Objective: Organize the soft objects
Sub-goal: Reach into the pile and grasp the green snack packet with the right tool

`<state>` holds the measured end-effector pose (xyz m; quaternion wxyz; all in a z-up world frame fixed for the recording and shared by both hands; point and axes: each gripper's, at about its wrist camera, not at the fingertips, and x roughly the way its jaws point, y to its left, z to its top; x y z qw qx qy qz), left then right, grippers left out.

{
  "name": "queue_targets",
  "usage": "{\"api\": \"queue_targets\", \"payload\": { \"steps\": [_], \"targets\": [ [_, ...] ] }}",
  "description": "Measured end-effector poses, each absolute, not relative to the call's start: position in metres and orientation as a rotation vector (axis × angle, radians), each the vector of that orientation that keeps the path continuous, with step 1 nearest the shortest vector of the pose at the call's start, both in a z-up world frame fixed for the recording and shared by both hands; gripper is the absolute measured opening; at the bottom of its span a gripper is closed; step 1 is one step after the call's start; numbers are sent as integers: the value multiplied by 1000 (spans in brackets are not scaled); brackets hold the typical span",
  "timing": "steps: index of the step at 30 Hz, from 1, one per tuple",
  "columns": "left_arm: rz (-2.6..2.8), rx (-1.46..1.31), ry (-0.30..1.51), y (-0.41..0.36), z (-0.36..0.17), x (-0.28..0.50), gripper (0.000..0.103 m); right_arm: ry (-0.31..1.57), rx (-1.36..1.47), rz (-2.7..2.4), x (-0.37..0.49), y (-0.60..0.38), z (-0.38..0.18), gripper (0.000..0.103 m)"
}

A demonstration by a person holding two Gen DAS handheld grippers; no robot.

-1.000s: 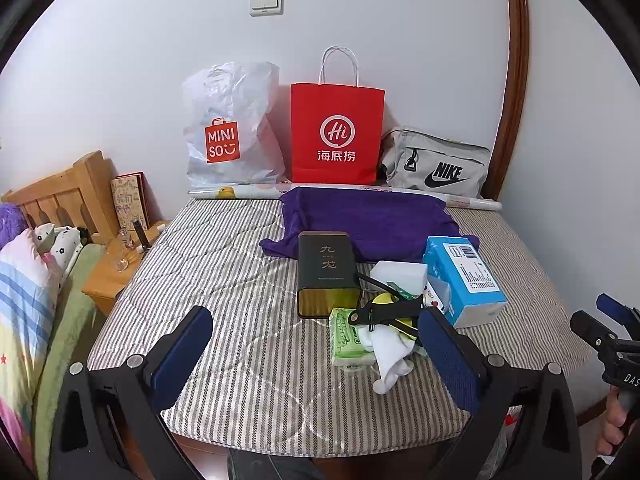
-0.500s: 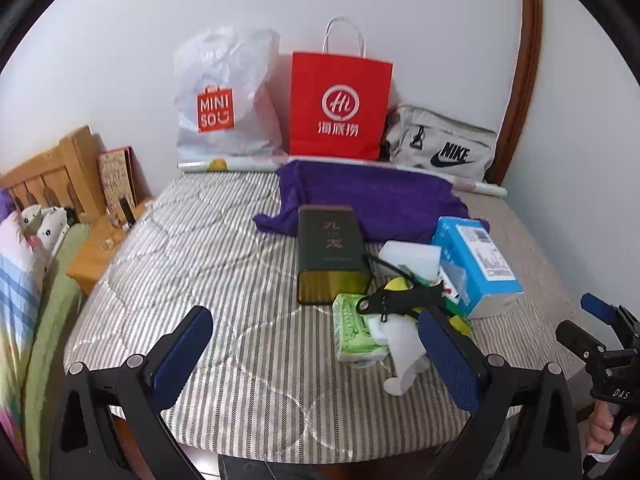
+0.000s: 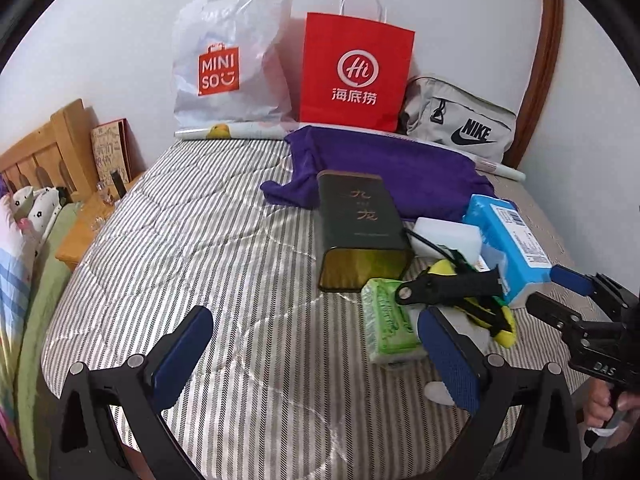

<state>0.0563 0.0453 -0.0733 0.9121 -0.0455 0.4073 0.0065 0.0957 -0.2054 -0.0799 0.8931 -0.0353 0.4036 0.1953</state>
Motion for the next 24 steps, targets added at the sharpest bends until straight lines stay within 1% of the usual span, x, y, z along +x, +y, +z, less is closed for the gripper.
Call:
{"api": "queue_targets", "payload": {
  "steps": [2,6,9,10,11,12,13,16,18,19,24],
  "targets": [
    [17,-101,849,50,-78,60,103,851,-95,417,103,-200,-85,71],
    [19,-121,869,58,-87,69,103,892,-124,439,119,-188,-98,69],
    [20,-143,882,65,-92,74,103,889,-165,443,126,-180,-100,67],
    [20,-148,883,66,-93,74,103,898,-181,447,130,-176,-101,61],
    [20,-152,885,68,-94,76,103,910,-188,453,132,-174,-102,52],
    [19,-155,886,70,-94,77,103,929,-198,463,135,-171,-105,49],
    [18,-156,885,71,-95,78,103,948,-211,473,138,-168,-108,46],
    [12,-160,887,74,-97,80,103,958,-260,477,140,-159,-114,45],
    [8,-161,890,75,-98,81,103,952,-274,475,142,-156,-116,28],
    [8,-161,891,75,-99,82,103,958,-268,483,143,-155,-117,15],
    [-17,-165,885,75,-99,82,103,919,-268,472,139,-160,-106,8]
  ]
}}
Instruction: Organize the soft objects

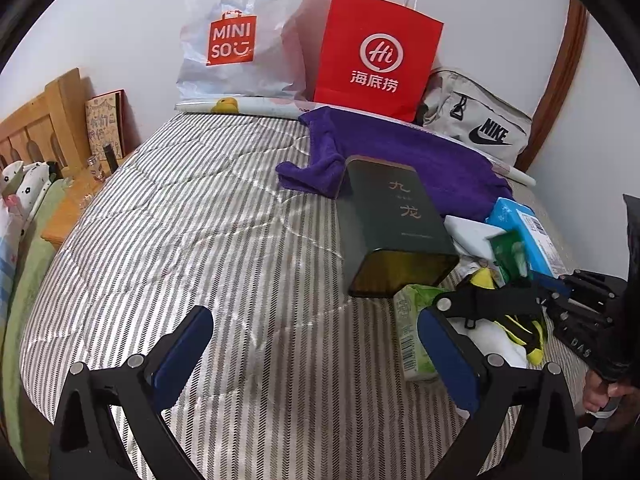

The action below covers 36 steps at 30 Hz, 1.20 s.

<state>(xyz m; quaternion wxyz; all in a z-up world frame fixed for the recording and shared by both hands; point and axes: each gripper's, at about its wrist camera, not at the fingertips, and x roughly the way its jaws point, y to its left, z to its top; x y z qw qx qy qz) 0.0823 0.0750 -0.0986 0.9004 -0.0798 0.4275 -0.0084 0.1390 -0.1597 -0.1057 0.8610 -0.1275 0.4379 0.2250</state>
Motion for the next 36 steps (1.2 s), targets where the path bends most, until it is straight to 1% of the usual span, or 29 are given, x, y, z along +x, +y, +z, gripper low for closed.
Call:
{"api": "queue_targets", "payload": {
  "steps": [9,13,18,22,24,26,27,29,30,32,34,36],
  "targets": [
    [-172,-132,840,42,-86,79,102,862,-129,464,122,-189,-75,8],
    [-263,-100,838,19,-85,82,102,841,-110,447,107,-203,-66,8],
    [-303,-20,838,-3,-89,84,102,834,-84,440,85,-227,-65,8],
    [-334,8,841,-12,-93,92,102,857,-63,416,70,-249,-76,8],
    [-336,31,847,-17,-97,96,98,880,-49,403,66,-260,-85,8],
    [-349,36,859,-21,-103,102,90,905,-34,391,63,-268,-94,8],
    [-357,25,868,-21,-106,105,87,920,-24,387,63,-271,-99,8],
    [-391,-9,887,-23,-111,108,70,938,-5,380,64,-276,-109,8],
    [-396,-19,894,-23,-113,109,66,943,5,378,64,-279,-113,8],
    [-402,-27,904,-25,-116,111,49,958,22,370,67,-282,-120,8],
    [-411,-26,906,-25,-117,109,42,960,28,363,69,-282,-124,9],
    [-410,-23,903,-25,-116,107,38,965,41,369,73,-283,-127,9]
  ]
}}
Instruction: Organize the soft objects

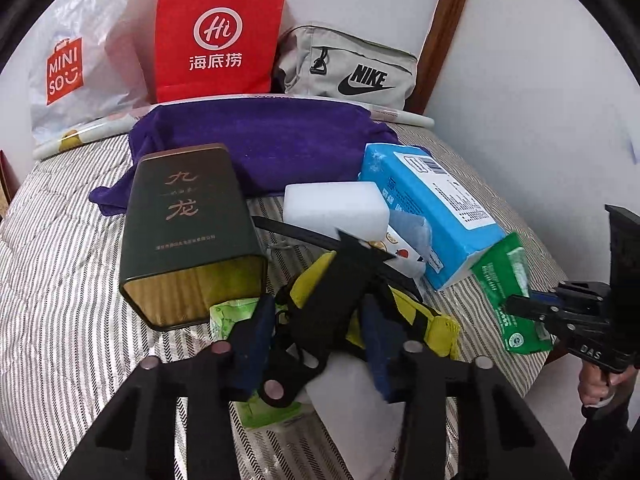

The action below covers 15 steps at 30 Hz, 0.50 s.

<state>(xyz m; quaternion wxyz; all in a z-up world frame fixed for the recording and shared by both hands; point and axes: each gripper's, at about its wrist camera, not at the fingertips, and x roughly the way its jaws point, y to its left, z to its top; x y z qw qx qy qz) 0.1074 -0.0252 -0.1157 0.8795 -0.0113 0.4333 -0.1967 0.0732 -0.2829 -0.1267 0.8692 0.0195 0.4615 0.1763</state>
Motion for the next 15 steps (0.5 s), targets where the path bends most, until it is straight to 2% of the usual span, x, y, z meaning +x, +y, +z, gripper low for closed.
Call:
{"api": "queue_targets", "payload": {
  "steps": [12,15],
  "targets": [
    [-395,17,896,-30,-115,106,38,1003,42,416,82,-265,-141,12],
    [-393,17,883,-26,-111,103,31,993,38,410,82,-266,-140,10]
  ]
}}
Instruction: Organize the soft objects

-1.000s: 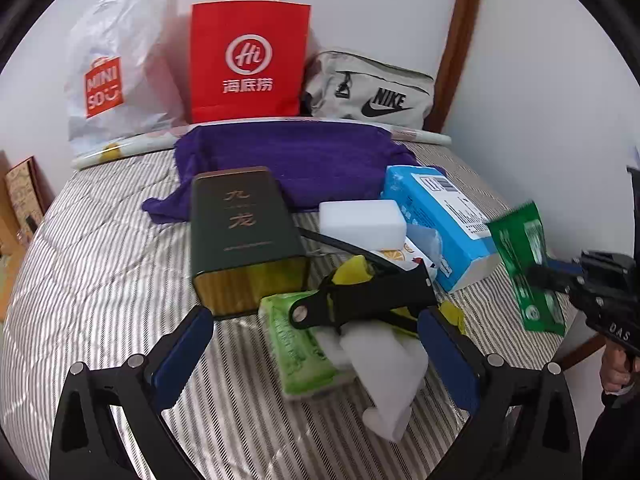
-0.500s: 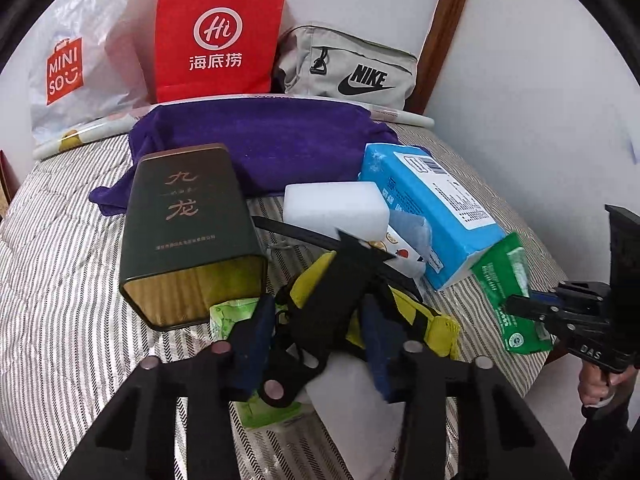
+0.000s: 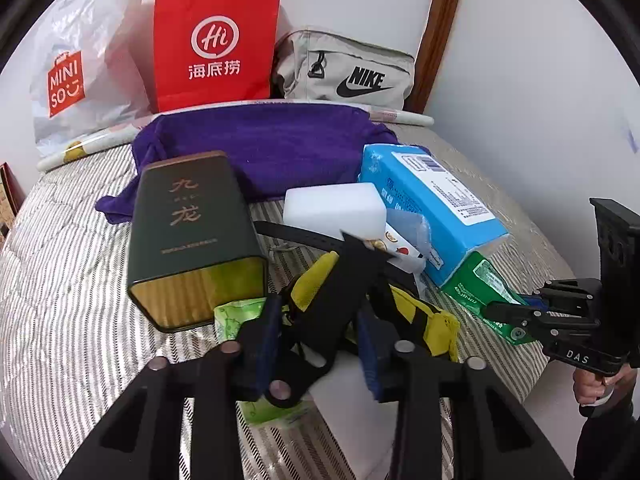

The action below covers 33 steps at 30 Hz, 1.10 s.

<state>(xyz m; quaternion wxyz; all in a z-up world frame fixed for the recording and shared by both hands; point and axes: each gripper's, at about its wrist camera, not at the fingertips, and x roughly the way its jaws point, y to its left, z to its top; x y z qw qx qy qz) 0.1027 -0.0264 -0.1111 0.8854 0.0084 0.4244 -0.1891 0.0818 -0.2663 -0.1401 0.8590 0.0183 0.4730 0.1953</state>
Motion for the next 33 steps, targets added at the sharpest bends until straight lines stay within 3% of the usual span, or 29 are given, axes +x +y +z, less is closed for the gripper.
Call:
{"api": "queue_targets", "payload": {
  "steps": [33],
  "targets": [
    [-332,-119,827,12,-87,94,25,941,27,376,63,-275,-114,7]
  ]
}}
